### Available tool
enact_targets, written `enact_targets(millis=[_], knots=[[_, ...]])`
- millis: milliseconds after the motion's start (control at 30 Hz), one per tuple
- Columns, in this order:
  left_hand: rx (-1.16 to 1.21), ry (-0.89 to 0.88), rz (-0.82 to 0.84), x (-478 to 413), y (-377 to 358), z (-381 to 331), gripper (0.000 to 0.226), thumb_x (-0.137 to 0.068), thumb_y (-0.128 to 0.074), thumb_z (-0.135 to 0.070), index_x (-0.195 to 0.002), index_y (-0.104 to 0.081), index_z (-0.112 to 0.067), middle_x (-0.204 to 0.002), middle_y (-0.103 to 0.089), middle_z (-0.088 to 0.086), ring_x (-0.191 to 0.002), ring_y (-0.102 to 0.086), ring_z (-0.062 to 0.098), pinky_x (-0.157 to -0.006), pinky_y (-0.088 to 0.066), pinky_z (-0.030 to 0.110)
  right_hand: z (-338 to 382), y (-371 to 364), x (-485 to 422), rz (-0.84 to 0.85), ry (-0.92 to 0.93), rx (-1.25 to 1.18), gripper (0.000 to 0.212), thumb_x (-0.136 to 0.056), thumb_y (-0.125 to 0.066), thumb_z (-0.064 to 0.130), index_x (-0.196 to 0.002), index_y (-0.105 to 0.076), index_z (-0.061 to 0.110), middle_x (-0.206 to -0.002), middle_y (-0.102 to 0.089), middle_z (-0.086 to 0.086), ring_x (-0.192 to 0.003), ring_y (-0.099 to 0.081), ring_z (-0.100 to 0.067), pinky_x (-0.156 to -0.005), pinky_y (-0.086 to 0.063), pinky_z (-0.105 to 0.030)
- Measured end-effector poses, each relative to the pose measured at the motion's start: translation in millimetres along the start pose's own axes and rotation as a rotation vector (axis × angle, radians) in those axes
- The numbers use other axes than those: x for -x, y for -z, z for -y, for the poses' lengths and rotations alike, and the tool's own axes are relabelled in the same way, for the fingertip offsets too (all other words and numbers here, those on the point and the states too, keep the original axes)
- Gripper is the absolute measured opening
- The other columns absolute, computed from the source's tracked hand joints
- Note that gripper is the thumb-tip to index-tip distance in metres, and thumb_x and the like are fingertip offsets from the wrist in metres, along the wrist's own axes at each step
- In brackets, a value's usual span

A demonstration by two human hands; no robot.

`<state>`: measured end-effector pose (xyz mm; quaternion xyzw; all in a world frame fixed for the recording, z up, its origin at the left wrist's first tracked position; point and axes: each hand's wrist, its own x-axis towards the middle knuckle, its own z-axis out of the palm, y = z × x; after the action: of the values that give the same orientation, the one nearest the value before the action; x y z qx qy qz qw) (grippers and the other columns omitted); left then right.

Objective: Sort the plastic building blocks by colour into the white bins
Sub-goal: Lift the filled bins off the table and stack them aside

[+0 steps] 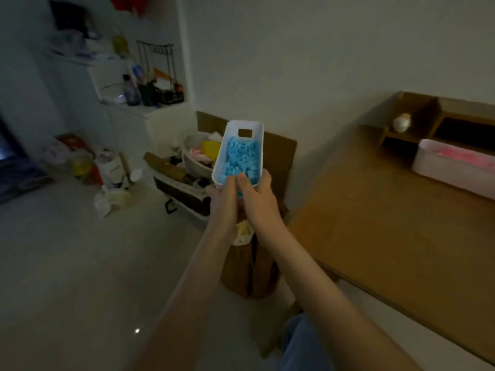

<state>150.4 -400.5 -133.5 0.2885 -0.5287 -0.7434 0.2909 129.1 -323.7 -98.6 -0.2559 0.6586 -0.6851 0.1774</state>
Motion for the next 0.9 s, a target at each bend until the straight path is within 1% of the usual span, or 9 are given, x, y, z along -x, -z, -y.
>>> enact_targets(millis=[67, 133, 267, 400, 433, 500, 567, 700, 900], knots=[[-0.015, 0.008, -0.09, -13, 8, 14, 0.051, -0.091, -0.052, -0.039, -0.134, -0.036, -0.018, -0.124, -0.053, 0.008, -0.091, -0.06, 0.016, -0.068, -0.052, 0.031, -21, -15, -16, -0.018, -0.142, -0.154, 0.046, -0.095, -0.049, 0.025, -0.135, -0.028, 0.033, -0.12, -0.053, 0.008, -0.1, -0.058, -0.009, -0.085, -0.054, -0.034], [-0.008, 0.094, -0.176, -33, 18, 32, 0.057, -0.087, -0.054, -0.051, -0.135, -0.03, -0.033, -0.133, -0.044, 0.004, -0.089, -0.053, 0.006, -0.074, -0.047, 0.033, -46, -24, -36, -0.024, -0.276, -0.258, 0.043, -0.094, -0.048, 0.018, -0.131, -0.035, 0.033, -0.119, -0.057, 0.004, -0.098, -0.062, -0.013, -0.083, -0.056, -0.042], [0.065, 0.277, -0.006, -64, 39, 72, 0.049, -0.088, -0.035, -0.067, -0.117, -0.055, -0.033, -0.133, -0.054, 0.007, -0.112, -0.057, 0.022, -0.097, -0.045, 0.047, -91, -25, -62, -0.14, -0.311, -0.332, 0.04, -0.094, -0.049, 0.015, -0.132, -0.042, 0.026, -0.122, -0.06, -0.002, -0.105, -0.062, -0.021, -0.084, -0.056, -0.046], [-0.383, 0.067, -0.024, -62, 45, 106, 0.027, -0.103, -0.034, -0.033, -0.116, -0.055, -0.023, -0.112, -0.061, -0.004, -0.088, -0.059, -0.001, -0.07, -0.047, 0.014, -138, -9, -73, -0.24, -0.356, -0.342, 0.044, -0.095, -0.046, 0.01, -0.135, -0.041, 0.026, -0.122, -0.058, 0.001, -0.109, -0.059, -0.019, -0.089, -0.054, -0.045], [-0.587, 0.018, -0.005, -66, 45, 118, 0.025, -0.102, -0.037, -0.029, -0.119, -0.053, -0.023, -0.111, -0.061, -0.005, -0.089, -0.058, 0.002, -0.07, -0.048, 0.016, -152, -3, -77, -0.275, -0.356, -0.276, 0.044, -0.094, -0.046, 0.012, -0.135, -0.042, 0.027, -0.122, -0.058, 0.002, -0.109, -0.06, -0.018, -0.089, -0.053, -0.046], [-0.977, -0.079, 0.099, -82, 44, 146, 0.032, -0.098, -0.042, -0.026, -0.129, -0.048, -0.023, -0.125, -0.057, 0.002, -0.108, -0.056, 0.017, -0.088, -0.049, 0.034, -176, 11, -88, -0.319, -0.362, -0.2, 0.042, -0.094, -0.043, 0.015, -0.135, -0.042, 0.025, -0.12, -0.06, 0.002, -0.104, -0.062, -0.016, -0.085, -0.055, -0.045], [-1.218, -0.102, 0.225, -95, 44, 173, 0.045, -0.096, -0.045, -0.03, -0.141, -0.038, -0.022, -0.142, -0.044, 0.004, -0.128, -0.041, 0.025, -0.105, -0.037, 0.042, -201, 28, -103, -0.365, -0.412, -0.187, 0.042, -0.094, -0.039, 0.011, -0.135, -0.04, 0.02, -0.119, -0.058, -0.002, -0.098, -0.063, -0.018, -0.079, -0.058, -0.04], [-1.41, 0.012, 0.297, -104, 44, 209, 0.061, -0.096, -0.048, -0.036, -0.149, -0.02, -0.022, -0.151, -0.027, 0.003, -0.139, -0.023, 0.025, -0.11, -0.025, 0.042, -248, 59, -126, -0.425, -0.557, -0.056, 0.043, -0.094, -0.037, 0.013, -0.136, -0.036, 0.022, -0.126, -0.053, -0.008, -0.106, -0.058, -0.023, -0.081, -0.056, -0.04], [-1.537, -0.11, 0.185, -121, 53, 226, 0.053, -0.1, -0.039, -0.029, -0.149, -0.019, -0.024, -0.134, -0.039, 0.008, -0.12, -0.042, 0.025, -0.096, -0.041, 0.035, -286, 69, -130, -0.395, -0.632, -0.069, 0.041, -0.097, -0.032, 0.008, -0.136, -0.038, 0.017, -0.125, -0.054, -0.011, -0.103, -0.059, -0.025, -0.056, -0.051, -0.027]])
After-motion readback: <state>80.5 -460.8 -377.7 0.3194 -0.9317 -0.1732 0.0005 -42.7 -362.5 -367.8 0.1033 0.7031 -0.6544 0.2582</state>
